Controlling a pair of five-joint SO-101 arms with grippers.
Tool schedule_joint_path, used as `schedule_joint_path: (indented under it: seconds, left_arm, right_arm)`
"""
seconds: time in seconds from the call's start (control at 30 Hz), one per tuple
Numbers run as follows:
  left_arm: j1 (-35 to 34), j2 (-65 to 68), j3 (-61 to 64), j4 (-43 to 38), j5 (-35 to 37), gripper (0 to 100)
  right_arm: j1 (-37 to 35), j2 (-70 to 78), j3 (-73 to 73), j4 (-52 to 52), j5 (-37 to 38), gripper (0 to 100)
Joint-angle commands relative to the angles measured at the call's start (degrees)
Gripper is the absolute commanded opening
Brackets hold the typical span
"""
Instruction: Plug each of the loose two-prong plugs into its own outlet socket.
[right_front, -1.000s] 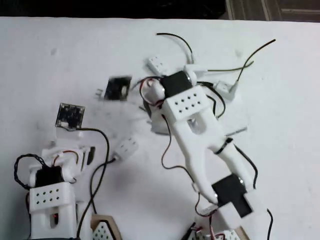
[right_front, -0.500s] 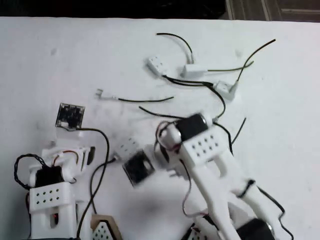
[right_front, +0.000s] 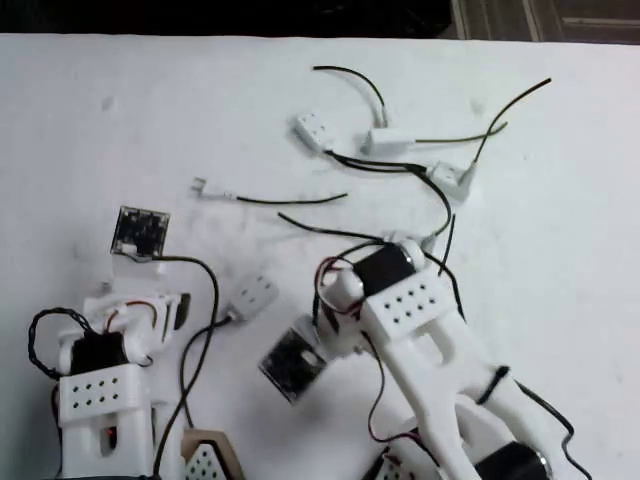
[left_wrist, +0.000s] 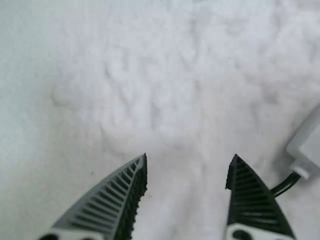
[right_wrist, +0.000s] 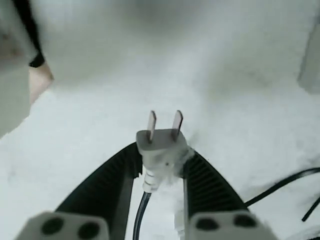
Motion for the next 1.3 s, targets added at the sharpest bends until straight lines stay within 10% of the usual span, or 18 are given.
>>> schedule_joint_path:
  seconds: [0.0, 0.37, 0.7, 1.27]
  left_arm:
    - [-0.1, -1.1, -0.2, -1.2, 0.4, 26]
    - [-0.1, -1.1, -0.2, -1.2, 0.4, 26]
    - [-0.1, -1.1, -0.2, -1.2, 0.4, 26]
    - [-0.3, -1.1, -0.2, -1.2, 0.4, 26]
  right_arm:
    - [0.0, -0.2, -0.4, -2.0, -7.5, 13.9]
    - [0.6, -12.7, 0.0, 2.4, -19.7, 10.6]
    - [1.2, -23.3, 0.3, 3.1, -62.8, 2.6]
    - [1.5, -45.7, 25.4, -9.7, -111.1, 3.2]
